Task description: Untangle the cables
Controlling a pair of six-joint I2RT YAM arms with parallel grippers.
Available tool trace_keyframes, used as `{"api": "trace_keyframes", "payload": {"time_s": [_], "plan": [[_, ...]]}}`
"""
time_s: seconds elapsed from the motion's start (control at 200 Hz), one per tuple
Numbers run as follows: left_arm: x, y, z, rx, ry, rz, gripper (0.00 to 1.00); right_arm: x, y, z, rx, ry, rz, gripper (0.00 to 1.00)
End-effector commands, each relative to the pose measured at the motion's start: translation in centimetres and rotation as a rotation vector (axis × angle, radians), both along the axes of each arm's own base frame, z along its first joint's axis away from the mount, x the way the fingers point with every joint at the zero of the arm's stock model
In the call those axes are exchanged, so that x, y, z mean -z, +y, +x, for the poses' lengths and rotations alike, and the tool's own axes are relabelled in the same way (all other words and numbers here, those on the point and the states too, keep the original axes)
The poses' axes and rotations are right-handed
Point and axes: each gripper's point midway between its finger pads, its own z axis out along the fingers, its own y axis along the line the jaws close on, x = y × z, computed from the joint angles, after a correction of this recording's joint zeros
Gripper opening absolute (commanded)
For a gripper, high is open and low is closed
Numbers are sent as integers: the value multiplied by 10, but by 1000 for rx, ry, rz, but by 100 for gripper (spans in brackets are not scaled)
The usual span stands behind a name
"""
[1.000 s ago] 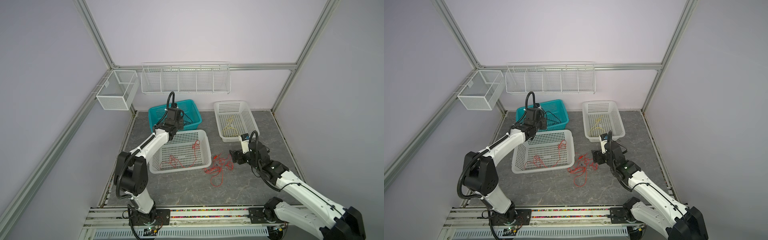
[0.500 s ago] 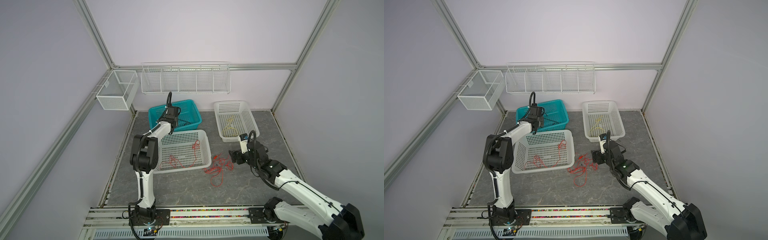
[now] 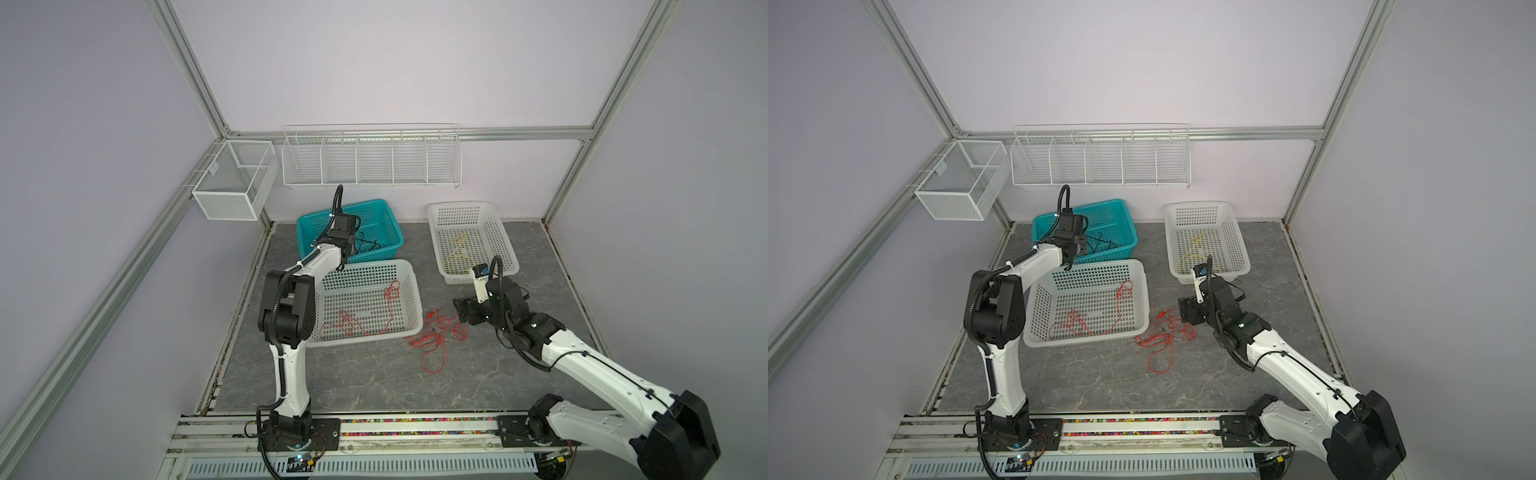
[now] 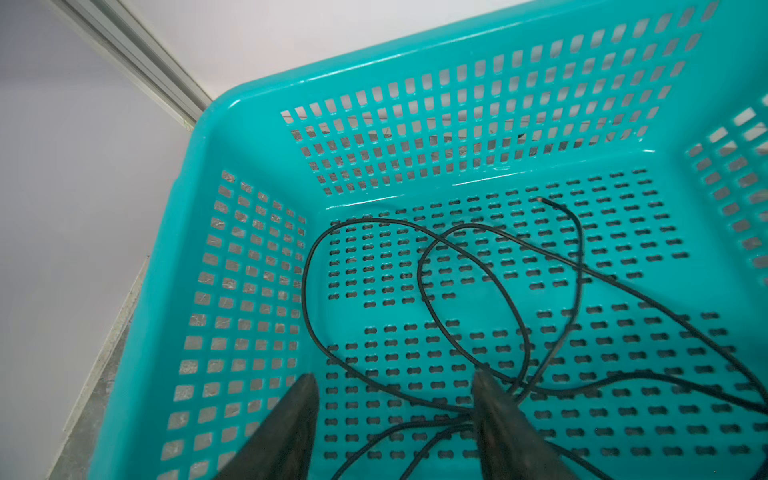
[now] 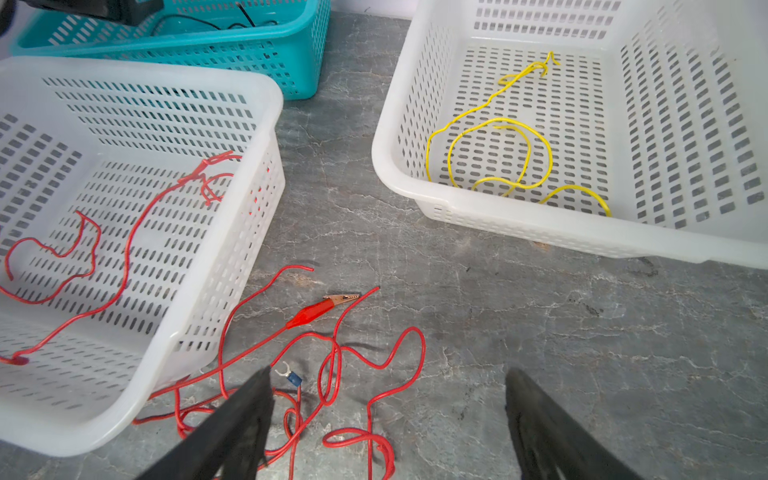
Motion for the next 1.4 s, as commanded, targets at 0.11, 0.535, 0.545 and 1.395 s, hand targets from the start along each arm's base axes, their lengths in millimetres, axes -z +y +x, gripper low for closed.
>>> {"api": "trace_keyframes", "payload": {"time_s": [0.11, 0.535, 0.545, 1.395], "plan": [[-46, -38, -24, 131, -58, -81, 63, 15, 0, -2, 26, 73, -23, 88], [-87, -137, -110, 459, -114, -193, 66, 46, -8, -22, 49, 200, -45, 89], [-87, -140, -113, 469, -115, -199, 66, 47, -8, -23, 52, 203, -46, 88], [-56, -250, -226, 799, -22, -380, 67, 83, -1, -46, 56, 321, 64, 79]]}}
